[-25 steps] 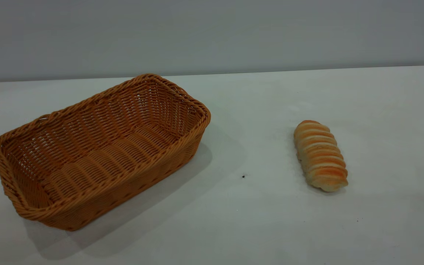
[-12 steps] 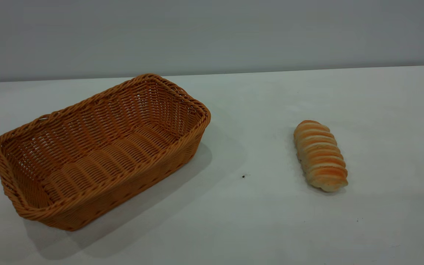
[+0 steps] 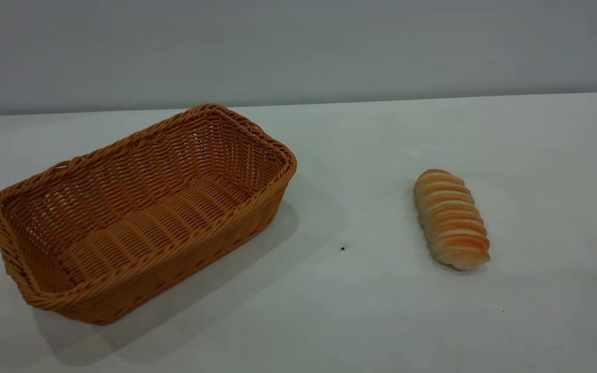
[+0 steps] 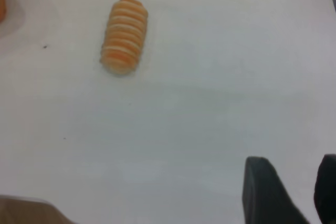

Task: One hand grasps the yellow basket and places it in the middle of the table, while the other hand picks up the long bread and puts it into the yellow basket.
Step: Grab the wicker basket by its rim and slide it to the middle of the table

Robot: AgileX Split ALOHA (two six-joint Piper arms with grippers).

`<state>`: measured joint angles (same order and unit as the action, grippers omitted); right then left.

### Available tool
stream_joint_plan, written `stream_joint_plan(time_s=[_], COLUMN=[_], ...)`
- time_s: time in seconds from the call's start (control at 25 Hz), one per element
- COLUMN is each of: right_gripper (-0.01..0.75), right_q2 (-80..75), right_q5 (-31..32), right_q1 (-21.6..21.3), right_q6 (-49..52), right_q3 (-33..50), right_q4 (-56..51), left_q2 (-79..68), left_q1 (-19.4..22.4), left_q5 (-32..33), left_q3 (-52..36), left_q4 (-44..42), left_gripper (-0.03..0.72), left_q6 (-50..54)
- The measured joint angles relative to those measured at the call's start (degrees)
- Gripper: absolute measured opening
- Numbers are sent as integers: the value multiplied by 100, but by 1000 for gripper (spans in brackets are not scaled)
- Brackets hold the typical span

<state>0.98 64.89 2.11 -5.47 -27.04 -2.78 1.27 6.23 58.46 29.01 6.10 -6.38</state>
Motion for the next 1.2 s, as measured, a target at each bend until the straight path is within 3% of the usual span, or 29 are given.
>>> stream_joint_plan(time_s=[0.28,0.52,0.76,0.96,1.2], right_gripper=[280,280,284,311,374], right_q2=[0,-314,-1397,-2325,-3179], right_q5=[-301,-1317,-2144,-2680,-2893], right_q1=[0,0,0,0,0], right_q6=[0,-39,-799,-1481,-2332], right_q3=[-108,-120,-120,-120,-120], right_q4=[11,-364,-978,-1649,-2605], left_q2=[-1024,-2880,-4176,-4950,-5833], left_q1=[0,0,0,0,0], left_q5=[-532,-1337,-2362,-2778,-2945], left_q3=[5,5,5,5,11], left_q4=[377,435,688,1334,2413], left_gripper=[368,368,407,473,485], left_q6=[0,0,-28,-458,-1391])
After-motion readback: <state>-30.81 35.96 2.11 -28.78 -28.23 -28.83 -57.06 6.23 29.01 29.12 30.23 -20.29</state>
